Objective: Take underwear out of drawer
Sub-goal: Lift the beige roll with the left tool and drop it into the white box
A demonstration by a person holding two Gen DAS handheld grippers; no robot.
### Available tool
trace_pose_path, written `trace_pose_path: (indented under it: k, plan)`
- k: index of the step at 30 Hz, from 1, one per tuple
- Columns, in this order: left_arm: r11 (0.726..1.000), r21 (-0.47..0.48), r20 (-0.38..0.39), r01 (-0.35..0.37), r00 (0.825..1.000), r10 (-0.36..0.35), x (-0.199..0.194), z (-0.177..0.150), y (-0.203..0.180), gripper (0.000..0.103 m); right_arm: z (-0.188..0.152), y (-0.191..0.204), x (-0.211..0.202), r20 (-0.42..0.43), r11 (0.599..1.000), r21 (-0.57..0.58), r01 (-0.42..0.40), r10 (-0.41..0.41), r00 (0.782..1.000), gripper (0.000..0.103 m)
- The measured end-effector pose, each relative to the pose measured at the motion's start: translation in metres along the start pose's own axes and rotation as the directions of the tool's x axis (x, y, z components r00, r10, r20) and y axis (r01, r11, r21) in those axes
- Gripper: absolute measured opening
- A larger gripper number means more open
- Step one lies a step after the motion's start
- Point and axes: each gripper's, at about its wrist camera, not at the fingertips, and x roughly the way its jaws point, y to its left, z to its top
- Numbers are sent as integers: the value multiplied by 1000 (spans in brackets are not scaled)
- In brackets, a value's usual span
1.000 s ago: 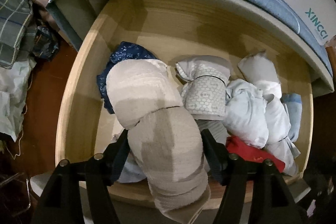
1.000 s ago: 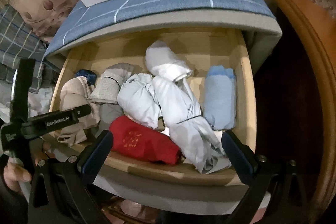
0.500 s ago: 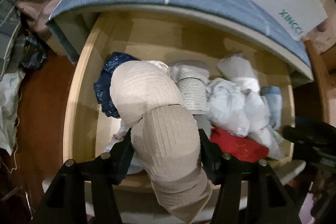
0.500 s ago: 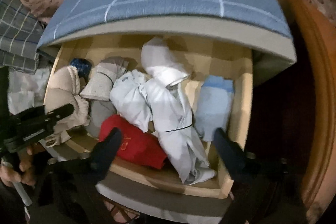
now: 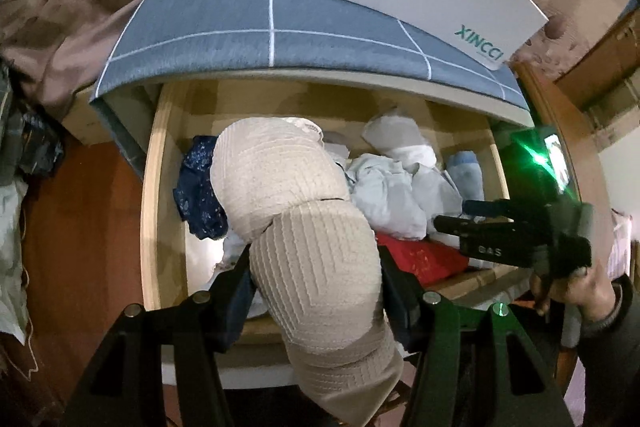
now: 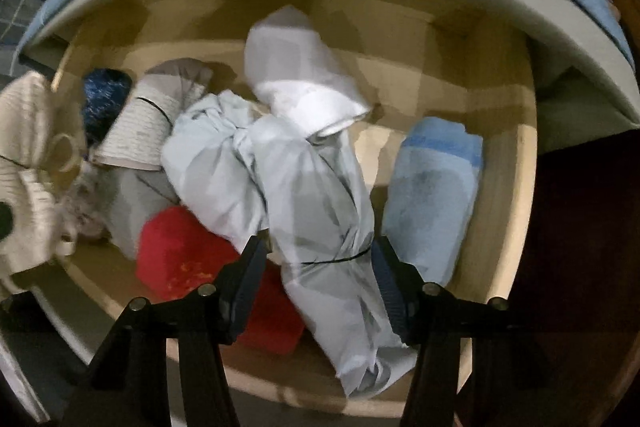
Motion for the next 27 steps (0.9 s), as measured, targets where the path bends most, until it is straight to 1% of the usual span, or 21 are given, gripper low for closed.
trace_pose_path:
  k: [3, 7, 11, 14, 18, 22, 25, 27]
  plan:
    - [1000, 21, 5, -13, 1000, 13, -4, 0, 0, 58, 2, 1, 8, -19, 1000, -8, 16, -16, 1000, 52]
    - [998, 47, 27, -30, 999, 29, -12, 0, -2, 58, 7, 1, 17, -38, 1000, -8, 7, -8, 999, 52]
    - [993, 100, 81, -65, 995, 57, -26, 3, -6, 58, 11, 6, 26, -58, 1000, -18, 10, -11, 998, 56]
    - [988, 125, 121, -89, 990, 74, -36, 9, -9, 58, 14, 10, 33, -76, 999, -39, 30, -33, 997, 58]
    - [986, 139, 169, -94, 983, 70, -54, 22, -9, 58, 10, 15, 46, -112, 995, -76, 72, -81, 990, 58]
    - [983, 144, 238, -110, 969, 73, -79, 42, -10, 58, 10, 18, 53, -131, 991, -95, 90, -102, 986, 58]
    - [982, 148, 297, -121, 952, 72, -101, 65, -13, 58, 7, 24, 61, -145, 992, -89, 86, -99, 984, 58]
    - [980, 151, 340, -128, 938, 70, -115, 83, -17, 58, 6, 23, 63, -149, 993, -78, 85, -96, 984, 55]
